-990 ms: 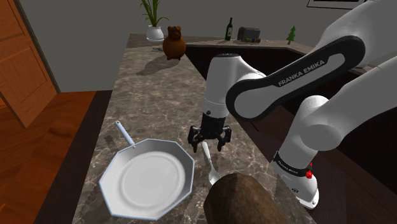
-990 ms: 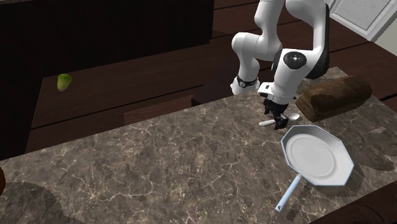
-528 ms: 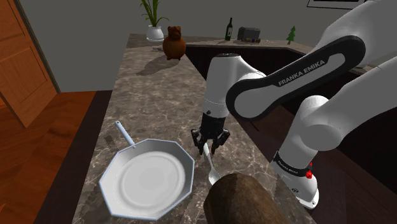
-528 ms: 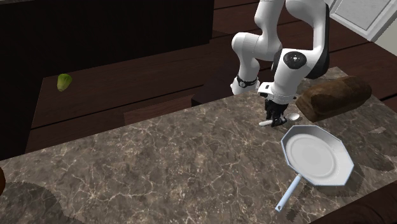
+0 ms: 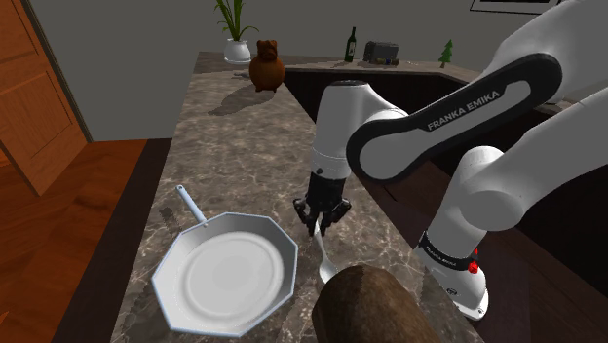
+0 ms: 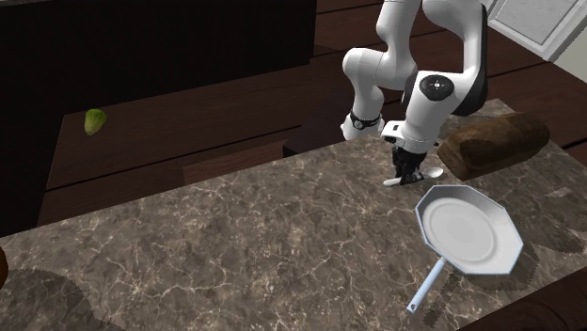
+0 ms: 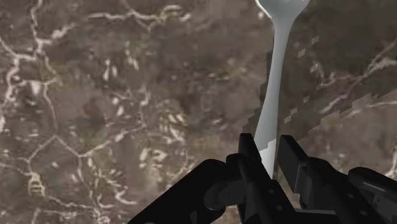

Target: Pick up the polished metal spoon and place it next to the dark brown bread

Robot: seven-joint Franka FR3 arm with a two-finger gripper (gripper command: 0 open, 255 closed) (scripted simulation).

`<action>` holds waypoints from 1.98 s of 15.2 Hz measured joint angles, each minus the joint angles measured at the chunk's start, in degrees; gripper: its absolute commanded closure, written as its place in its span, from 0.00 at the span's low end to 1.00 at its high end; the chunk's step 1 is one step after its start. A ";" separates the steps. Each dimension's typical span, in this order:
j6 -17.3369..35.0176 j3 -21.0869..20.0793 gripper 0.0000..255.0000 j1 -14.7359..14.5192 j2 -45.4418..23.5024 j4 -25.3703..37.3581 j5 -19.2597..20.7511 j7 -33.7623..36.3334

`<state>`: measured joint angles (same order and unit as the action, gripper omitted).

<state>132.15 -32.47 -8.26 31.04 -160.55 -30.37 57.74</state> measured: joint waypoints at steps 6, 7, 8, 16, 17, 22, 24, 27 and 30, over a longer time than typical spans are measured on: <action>-5.63 1.63 1.00 -0.03 3.61 2.08 1.25 0.64; -6.63 1.94 1.00 -0.04 4.24 2.45 1.47 0.75; -7.52 2.17 1.00 -0.01 4.69 2.90 1.69 0.90; -15.26 4.55 1.00 0.21 8.60 6.78 3.67 1.80; -16.00 4.74 1.00 0.35 8.65 7.48 3.94 1.94; -20.42 6.12 1.00 0.60 10.24 10.33 5.13 2.46; -21.99 6.57 1.00 0.74 10.55 11.60 5.57 2.68; -24.38 7.25 1.00 0.92 11.02 13.53 6.21 3.02; -26.61 7.73 1.00 1.06 11.26 15.58 6.73 3.51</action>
<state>105.54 -24.74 -7.20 42.30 -144.96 -23.64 61.25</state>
